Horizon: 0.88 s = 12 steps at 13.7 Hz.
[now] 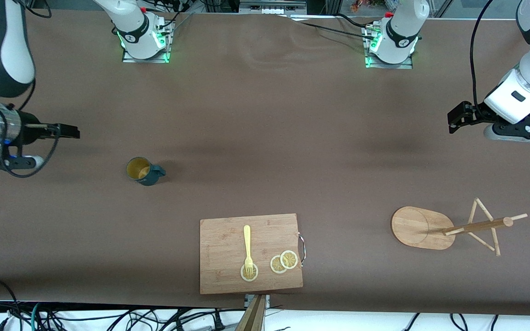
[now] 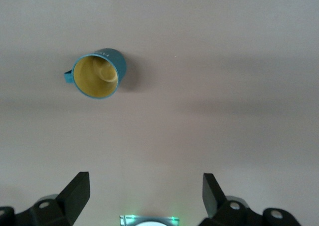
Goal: Pass cup and hang on rack
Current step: 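Reach the right gripper toward the teal mug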
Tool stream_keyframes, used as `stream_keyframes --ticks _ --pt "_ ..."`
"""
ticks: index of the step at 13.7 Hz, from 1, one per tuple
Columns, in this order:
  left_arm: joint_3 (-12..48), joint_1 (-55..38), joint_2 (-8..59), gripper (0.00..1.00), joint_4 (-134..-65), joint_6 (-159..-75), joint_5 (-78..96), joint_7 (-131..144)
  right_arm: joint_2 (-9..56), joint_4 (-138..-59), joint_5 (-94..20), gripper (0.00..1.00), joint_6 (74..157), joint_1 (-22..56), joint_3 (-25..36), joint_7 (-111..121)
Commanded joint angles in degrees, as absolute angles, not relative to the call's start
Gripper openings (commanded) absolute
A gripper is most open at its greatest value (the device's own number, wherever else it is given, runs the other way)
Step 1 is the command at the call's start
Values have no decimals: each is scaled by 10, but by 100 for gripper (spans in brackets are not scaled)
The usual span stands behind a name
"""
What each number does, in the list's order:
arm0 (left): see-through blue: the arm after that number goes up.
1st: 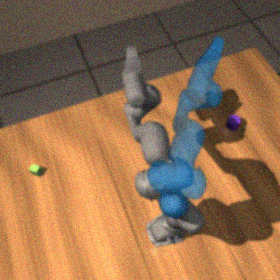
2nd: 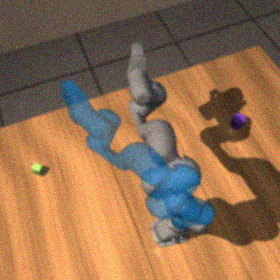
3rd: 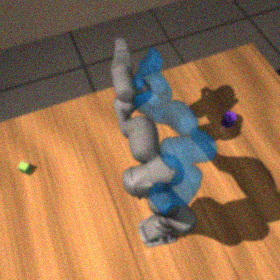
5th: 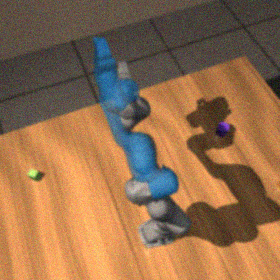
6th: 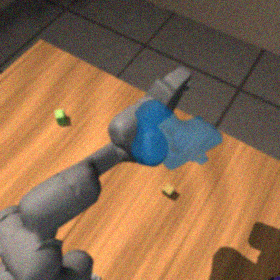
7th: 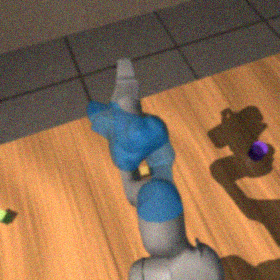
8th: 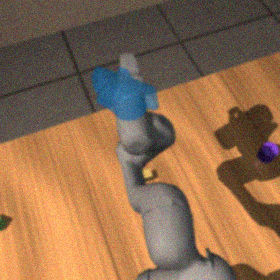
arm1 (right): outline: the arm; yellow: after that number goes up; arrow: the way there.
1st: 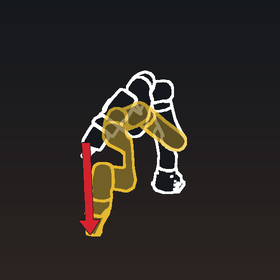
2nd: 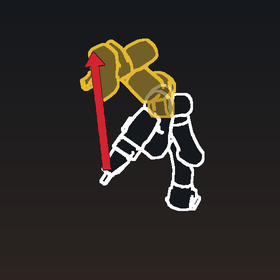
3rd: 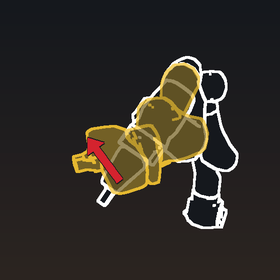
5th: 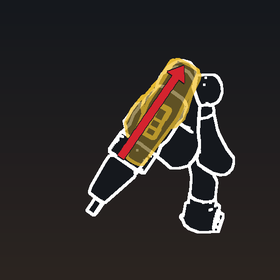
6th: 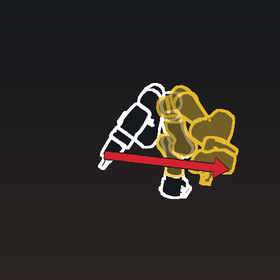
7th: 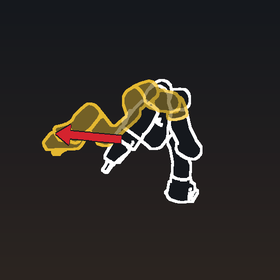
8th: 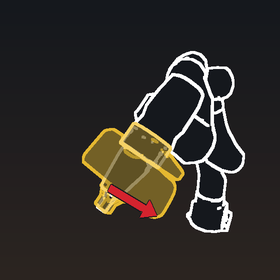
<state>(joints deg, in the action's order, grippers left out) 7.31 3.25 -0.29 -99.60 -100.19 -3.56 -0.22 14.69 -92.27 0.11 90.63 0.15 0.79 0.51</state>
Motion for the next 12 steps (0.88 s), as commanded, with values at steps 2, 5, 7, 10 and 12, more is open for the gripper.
stream_keyframes --ticks 2,5,7,10,12 --pt "77 37 3 100 -981 -990 -32 0 127 -1033 -11 100 1010 2 6 -27" --pt "77 37 3 100 -981 -990 -32 0 127 -1099 -18 100 1100 3 -6 -46" --pt "77 37 3 100 -981 -990 -32 0 128 -1146 -18 100 1169 4 -17 -70" --pt "77 37 3 100 -981 -990 -32 0 134 -1216 -18 100 1291 5 -22 -70" --pt "77 37 3 100 -981 -990 -32 0 148 -1223 -18 100 1318 11 -22 -70"
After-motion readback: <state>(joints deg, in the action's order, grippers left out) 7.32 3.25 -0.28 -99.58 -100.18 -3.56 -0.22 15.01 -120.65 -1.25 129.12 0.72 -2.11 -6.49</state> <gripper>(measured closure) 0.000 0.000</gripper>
